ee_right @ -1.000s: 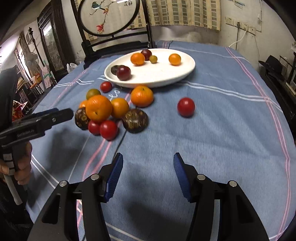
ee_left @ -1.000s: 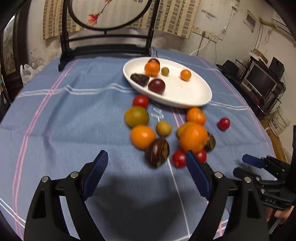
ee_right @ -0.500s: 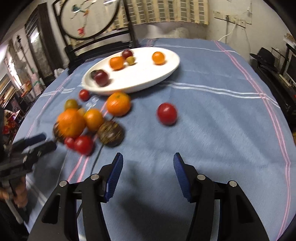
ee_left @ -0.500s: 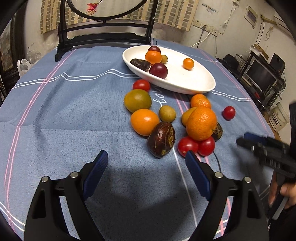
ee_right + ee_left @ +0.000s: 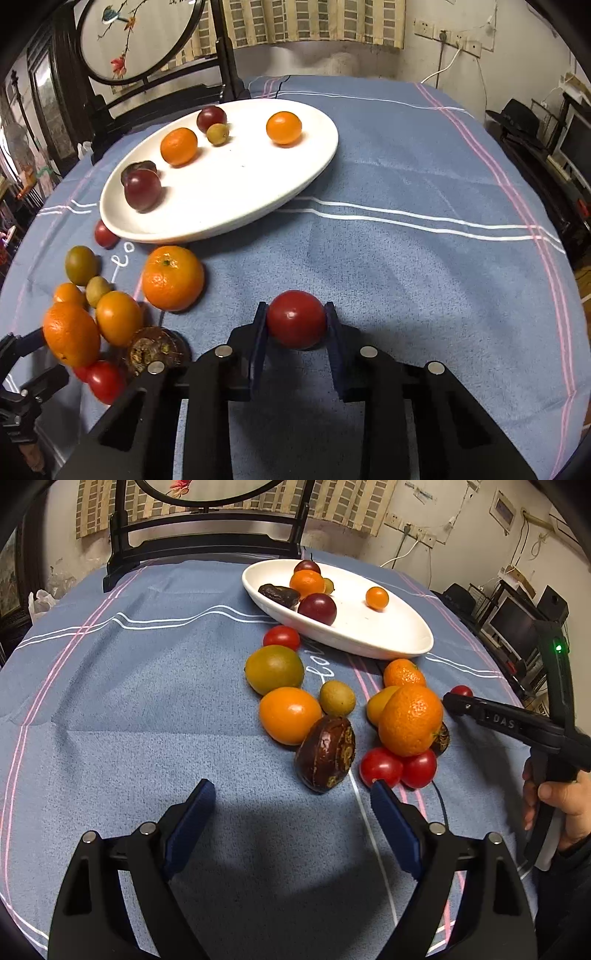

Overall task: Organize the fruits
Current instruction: 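Grasp a red tomato with the right gripper while the left gripper grasps a brown date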

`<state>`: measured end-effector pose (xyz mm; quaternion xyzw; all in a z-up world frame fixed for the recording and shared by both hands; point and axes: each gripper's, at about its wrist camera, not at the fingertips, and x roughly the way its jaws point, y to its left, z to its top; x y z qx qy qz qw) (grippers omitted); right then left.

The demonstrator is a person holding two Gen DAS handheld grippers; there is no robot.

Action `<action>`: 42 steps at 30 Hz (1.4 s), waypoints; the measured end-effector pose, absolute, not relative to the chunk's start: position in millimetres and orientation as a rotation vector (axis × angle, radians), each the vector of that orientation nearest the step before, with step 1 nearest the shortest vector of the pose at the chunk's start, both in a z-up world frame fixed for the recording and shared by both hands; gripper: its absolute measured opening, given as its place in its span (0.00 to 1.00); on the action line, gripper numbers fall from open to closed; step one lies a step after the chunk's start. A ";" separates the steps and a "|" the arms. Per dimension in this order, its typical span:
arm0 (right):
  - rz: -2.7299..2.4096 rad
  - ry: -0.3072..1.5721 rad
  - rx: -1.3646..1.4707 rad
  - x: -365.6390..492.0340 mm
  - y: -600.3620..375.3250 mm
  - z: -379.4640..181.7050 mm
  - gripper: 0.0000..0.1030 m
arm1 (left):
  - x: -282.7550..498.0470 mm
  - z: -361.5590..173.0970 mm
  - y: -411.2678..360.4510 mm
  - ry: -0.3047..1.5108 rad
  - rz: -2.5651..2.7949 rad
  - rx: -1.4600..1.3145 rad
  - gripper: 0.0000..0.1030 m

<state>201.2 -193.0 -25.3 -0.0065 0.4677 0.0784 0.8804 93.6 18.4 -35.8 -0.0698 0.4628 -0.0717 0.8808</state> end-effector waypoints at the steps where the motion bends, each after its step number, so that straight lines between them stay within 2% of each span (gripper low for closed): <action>1: 0.172 0.978 0.005 200.3 -194.7 -24.6 0.29 | 93.7 -35.8 18.3 0.964 -0.147 -0.145 0.82; 6: 0.229 0.949 0.057 180.6 -197.2 -15.3 0.29 | 95.9 -34.2 20.1 0.973 -0.120 -0.158 0.80; 8: 0.258 0.942 0.064 172.0 -196.0 -14.3 0.29 | 98.4 -33.7 21.8 0.984 -0.117 -0.172 0.68; 12: 0.287 0.947 0.076 162.4 -197.9 -16.8 0.29 | 104.7 -33.8 22.6 1.010 -0.097 -0.195 0.65; 18: 0.319 0.941 0.088 159.5 -200.1 -17.0 0.29 | 117.6 -34.3 4.5 1.037 -0.093 -0.163 0.52; 19: 0.322 0.942 0.082 159.4 -199.6 -17.8 0.29 | 118.7 -34.4 1.9 1.036 -0.096 -0.158 0.43; 20: 0.323 0.942 0.079 159.3 -198.8 -18.4 0.29 | 119.9 -34.1 -1.7 1.038 -0.112 -0.158 0.26; 27: 0.333 0.907 0.076 151.9 -199.6 -10.6 0.29 | 107.2 -26.5 -6.7 1.047 -0.134 -0.142 0.25; 33: 0.354 0.836 0.067 140.3 -195.5 13.4 0.29 | 97.5 17.1 1.3 0.942 -0.158 -0.125 0.25; 42: 0.391 0.758 -0.029 154.9 -167.4 54.1 0.29 | 152.2 58.6 -11.2 0.843 -0.155 -0.079 0.25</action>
